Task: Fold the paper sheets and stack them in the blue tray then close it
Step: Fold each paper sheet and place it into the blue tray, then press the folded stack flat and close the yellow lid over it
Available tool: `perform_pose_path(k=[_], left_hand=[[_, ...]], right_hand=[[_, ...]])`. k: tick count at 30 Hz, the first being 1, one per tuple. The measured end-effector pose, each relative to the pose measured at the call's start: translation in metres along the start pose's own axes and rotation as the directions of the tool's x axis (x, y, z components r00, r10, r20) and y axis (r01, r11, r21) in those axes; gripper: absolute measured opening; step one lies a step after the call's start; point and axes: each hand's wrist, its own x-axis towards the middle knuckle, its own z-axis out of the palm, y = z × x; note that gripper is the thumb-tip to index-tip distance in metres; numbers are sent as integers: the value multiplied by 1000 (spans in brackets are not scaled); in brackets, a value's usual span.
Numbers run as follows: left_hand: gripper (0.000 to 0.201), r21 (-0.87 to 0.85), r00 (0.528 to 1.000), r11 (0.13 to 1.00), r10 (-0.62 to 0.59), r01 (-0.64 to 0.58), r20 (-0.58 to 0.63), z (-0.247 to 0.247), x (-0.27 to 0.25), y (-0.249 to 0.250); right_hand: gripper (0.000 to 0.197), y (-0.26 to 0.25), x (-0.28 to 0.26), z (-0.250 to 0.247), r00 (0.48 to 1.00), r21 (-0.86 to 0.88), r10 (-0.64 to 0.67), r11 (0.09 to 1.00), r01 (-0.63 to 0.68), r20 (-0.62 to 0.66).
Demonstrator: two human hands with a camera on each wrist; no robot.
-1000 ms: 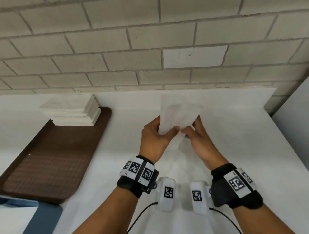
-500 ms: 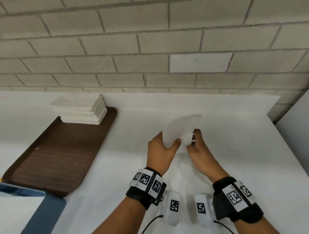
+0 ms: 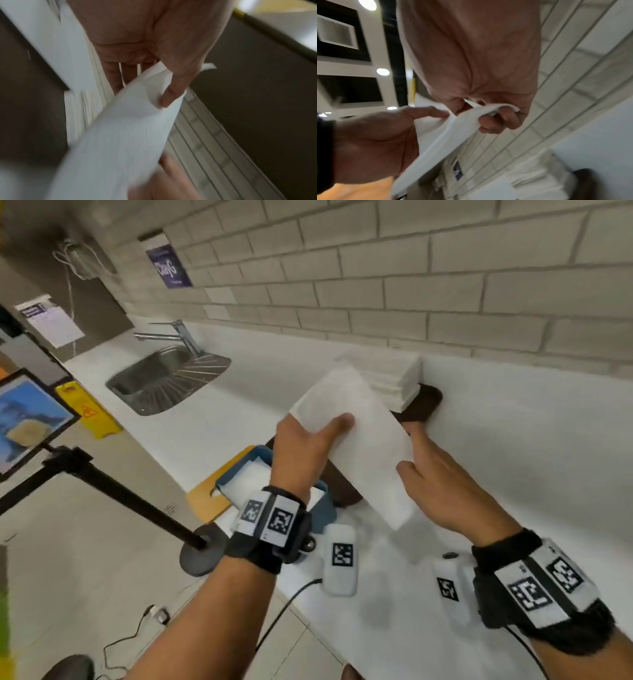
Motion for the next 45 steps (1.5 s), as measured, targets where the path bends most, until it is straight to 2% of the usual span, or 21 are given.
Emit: perform_pose_path(k=[2,4,7,10,12,15,17,20,22,24,26,27,29,30,33,35,37,38,41,43,45], left_hand=[[23,98,997,995,-20,28,-78,-69,18,-4],[25,155,995,985,-64,75,-77,-124,32,-16],[30,359,998,932,-55,51,0,-175,54,-48],[35,555,984,829,-35,-68,174,-196,77,-82],[40,629,945,755,-37,-186,324,-201,87,-101],[46,627,855,693,-29,-356,517,-205,97,-119],[46,602,798,677,-35,-424,602,-206,102,-122],[44,582,749,639,-15,-502,662,-208,109,-123],[43,571,707,541,62,-617,704,-211,112,-124],[39,581,669,388,140,-715,730,-215,115,-125],[35,602,640,244,128,-761,758,-216,119,-120],[34,596,622,200,110,-778,775,-217,121,-118],[35,552,574,200,70,-809,816,-216,125,-114],[36,520,541,226,41,-824,840,-214,127,-113],[52,431,428,254,-70,-866,901,-208,134,-118],[62,388,366,263,-130,-883,922,-207,139,-118],[65,357,330,247,-144,-901,933,-207,144,-115],[65,332,303,247,-149,-910,941,-206,145,-113],[64,290,225,282,-242,-915,944,-199,148,-113],[64,291,192,263,-347,-920,918,-195,150,-117],[62,273,160,252,-392,-928,906,-190,152,-118]], right_hand=[[41,-23,18,37,996,-49,-61,997,64,64],[40,-42,32,73,988,-134,-101,984,116,114],[31,-53,54,120,982,-337,-88,931,141,169],[22,-50,68,152,984,-531,-36,838,124,173],[25,-47,68,166,986,-637,5,764,102,164],[34,-47,61,180,988,-715,84,698,32,127],[38,-49,57,188,992,-718,98,696,-13,78],[43,-53,54,198,986,-702,167,701,-125,-8],[60,-54,53,203,960,-684,277,694,-227,-38],[74,-49,57,209,951,-721,307,654,-229,-24],[72,-47,64,212,945,-758,328,613,-223,-12],[63,-45,66,213,949,-770,314,596,-228,-37],[42,-51,70,214,936,-743,349,617,-261,-39],[41,-57,70,214,923,-709,385,648,-280,-13],[54,-58,66,208,963,-664,268,725,-182,28],[58,-62,57,196,970,-680,234,722,-130,63],[64,-75,50,184,945,-681,311,714,-165,97],[63,-80,52,178,942,-721,312,681,-130,125],[55,-76,50,174,906,-725,320,689,-21,278],[56,-70,50,171,905,-698,313,715,-26,287],[61,-70,52,172,888,-692,344,721,-42,305]])
